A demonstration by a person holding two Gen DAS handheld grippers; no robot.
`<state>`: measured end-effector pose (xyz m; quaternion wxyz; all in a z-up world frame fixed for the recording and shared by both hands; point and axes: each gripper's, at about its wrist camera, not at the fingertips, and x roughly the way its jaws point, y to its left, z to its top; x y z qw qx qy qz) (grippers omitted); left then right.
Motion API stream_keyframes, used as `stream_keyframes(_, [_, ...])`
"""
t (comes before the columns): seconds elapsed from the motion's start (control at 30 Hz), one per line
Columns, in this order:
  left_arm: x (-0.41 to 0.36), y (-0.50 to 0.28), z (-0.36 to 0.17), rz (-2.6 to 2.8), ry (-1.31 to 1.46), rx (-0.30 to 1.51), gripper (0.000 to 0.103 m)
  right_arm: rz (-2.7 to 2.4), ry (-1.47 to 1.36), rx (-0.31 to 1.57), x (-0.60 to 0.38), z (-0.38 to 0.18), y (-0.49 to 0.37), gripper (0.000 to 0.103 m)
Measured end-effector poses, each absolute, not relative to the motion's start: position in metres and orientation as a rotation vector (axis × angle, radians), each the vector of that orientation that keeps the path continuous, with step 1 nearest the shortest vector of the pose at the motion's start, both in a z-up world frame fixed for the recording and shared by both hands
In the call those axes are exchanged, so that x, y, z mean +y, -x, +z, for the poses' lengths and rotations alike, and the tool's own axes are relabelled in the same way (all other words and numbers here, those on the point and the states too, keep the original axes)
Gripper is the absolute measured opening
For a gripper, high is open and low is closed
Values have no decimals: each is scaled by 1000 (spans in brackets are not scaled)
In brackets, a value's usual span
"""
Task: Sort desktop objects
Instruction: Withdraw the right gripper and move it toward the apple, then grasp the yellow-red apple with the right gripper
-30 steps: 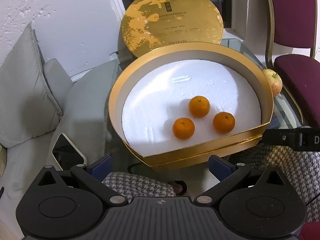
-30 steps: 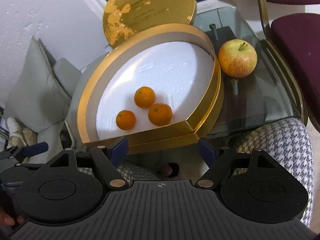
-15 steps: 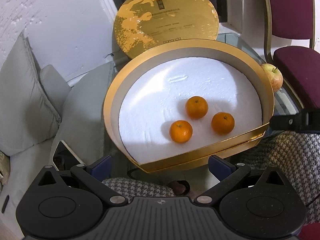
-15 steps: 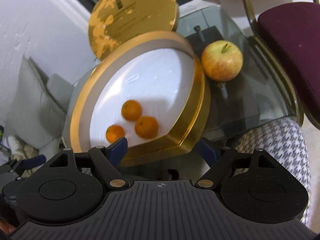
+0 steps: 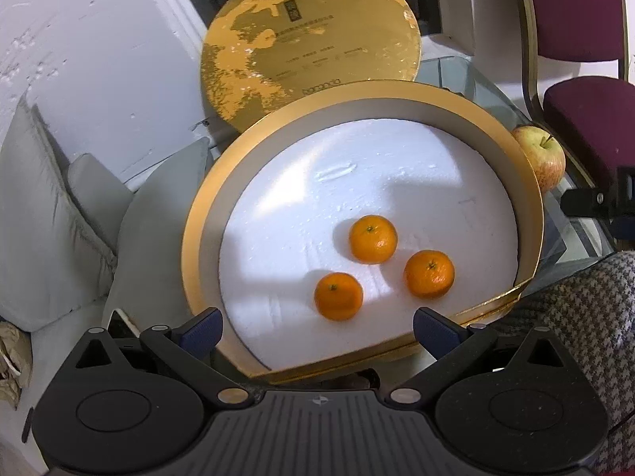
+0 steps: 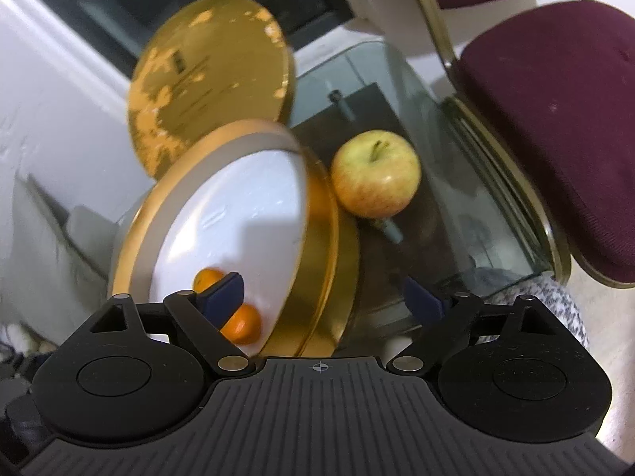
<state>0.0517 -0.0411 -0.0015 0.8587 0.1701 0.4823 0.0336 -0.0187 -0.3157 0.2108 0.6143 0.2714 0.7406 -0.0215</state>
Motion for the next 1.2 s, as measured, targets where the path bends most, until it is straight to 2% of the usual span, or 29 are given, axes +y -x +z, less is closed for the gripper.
stream_keyframes(0.4, [-32, -83, -7, 99, -335, 1026, 102, -274, -660, 1693, -342, 138, -20, 92])
stream_keyframes(0.67, [-22, -90, -18, 104, -310, 1059, 102, -360, -692, 1762, -336, 87, -27, 91])
stream_keyframes(1.2, [-6, -85, -27, 112, -264, 1093, 102, -368, -621, 1812, -318, 68, -27, 82])
